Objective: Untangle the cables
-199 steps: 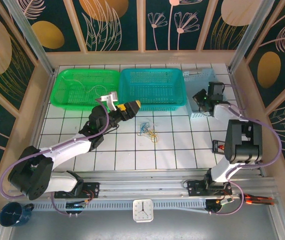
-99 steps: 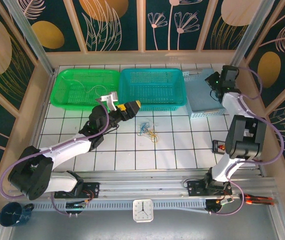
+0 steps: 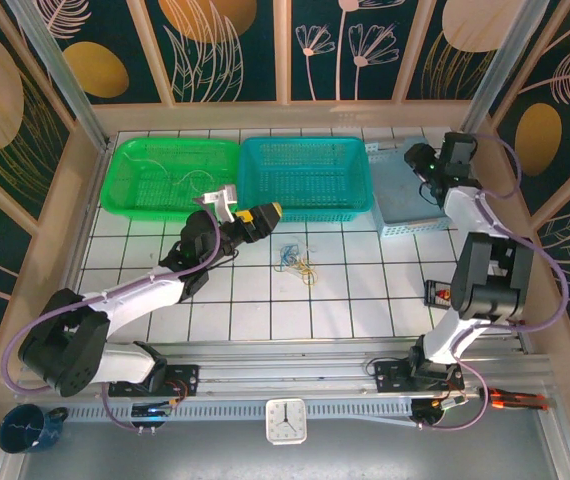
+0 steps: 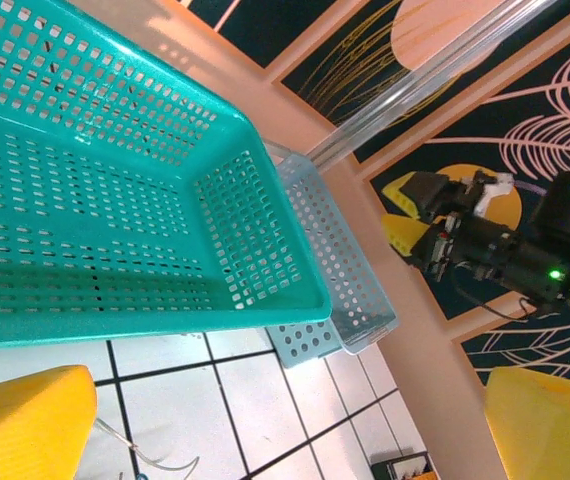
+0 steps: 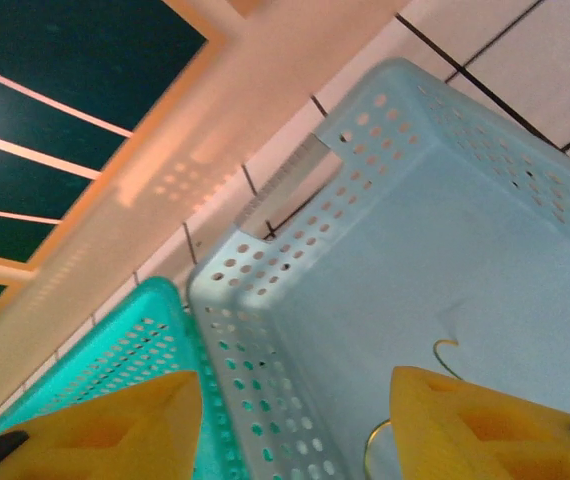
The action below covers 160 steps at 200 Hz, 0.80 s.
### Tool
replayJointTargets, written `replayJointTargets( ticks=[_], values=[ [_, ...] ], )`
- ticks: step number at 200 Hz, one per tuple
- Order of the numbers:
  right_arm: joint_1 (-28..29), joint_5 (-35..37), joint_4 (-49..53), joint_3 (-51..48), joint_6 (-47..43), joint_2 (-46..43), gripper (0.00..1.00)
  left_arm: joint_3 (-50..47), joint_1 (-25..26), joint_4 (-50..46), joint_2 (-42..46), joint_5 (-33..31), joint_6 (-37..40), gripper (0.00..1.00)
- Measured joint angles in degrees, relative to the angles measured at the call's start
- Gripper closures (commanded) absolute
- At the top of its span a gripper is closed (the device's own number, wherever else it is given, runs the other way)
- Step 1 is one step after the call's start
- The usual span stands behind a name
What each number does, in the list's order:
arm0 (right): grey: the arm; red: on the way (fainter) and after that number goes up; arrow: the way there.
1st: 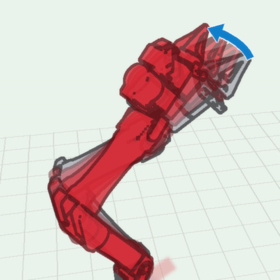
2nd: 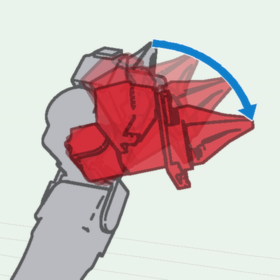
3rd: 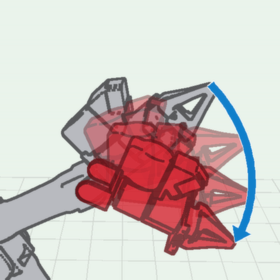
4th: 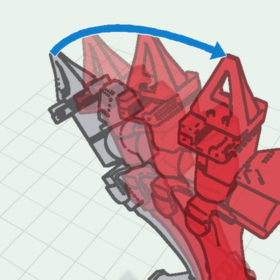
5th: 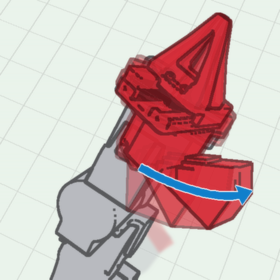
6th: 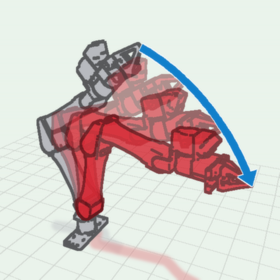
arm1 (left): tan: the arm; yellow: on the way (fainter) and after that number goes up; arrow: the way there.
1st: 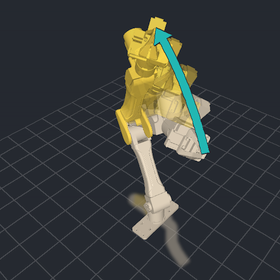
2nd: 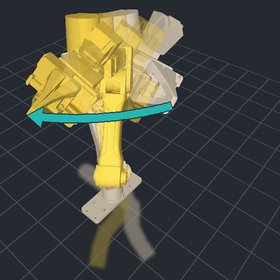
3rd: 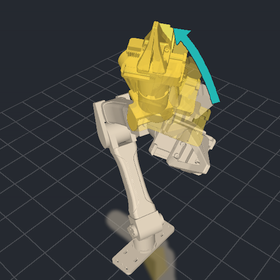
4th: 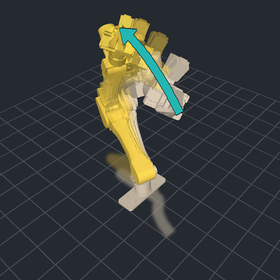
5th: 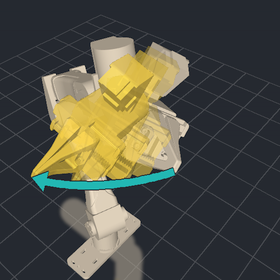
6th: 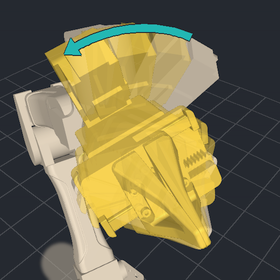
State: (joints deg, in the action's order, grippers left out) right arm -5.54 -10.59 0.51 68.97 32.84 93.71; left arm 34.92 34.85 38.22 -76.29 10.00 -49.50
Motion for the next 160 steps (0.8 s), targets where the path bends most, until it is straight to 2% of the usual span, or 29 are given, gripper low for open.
replayJointTargets(
  ticks=[46,119,160],
  values=[
    [4.1,0.0,0.1,-5.6,-0.2,-10.4,0.47,0.0,0.0,-3.1,0.2,0.0,0.7,0.01],
    [23.6,0.7,3.0,-18.2,-0.3,-21.2,0.48,-0.4,0.0,-8.9,1.6,-0.1,1.1,0.01],
    [32.6,2.6,2.1,-28.2,2.4,-24.1,0.48,-0.9,0.0,-13.6,1.6,-0.7,1.1,0.01]
  ],
)
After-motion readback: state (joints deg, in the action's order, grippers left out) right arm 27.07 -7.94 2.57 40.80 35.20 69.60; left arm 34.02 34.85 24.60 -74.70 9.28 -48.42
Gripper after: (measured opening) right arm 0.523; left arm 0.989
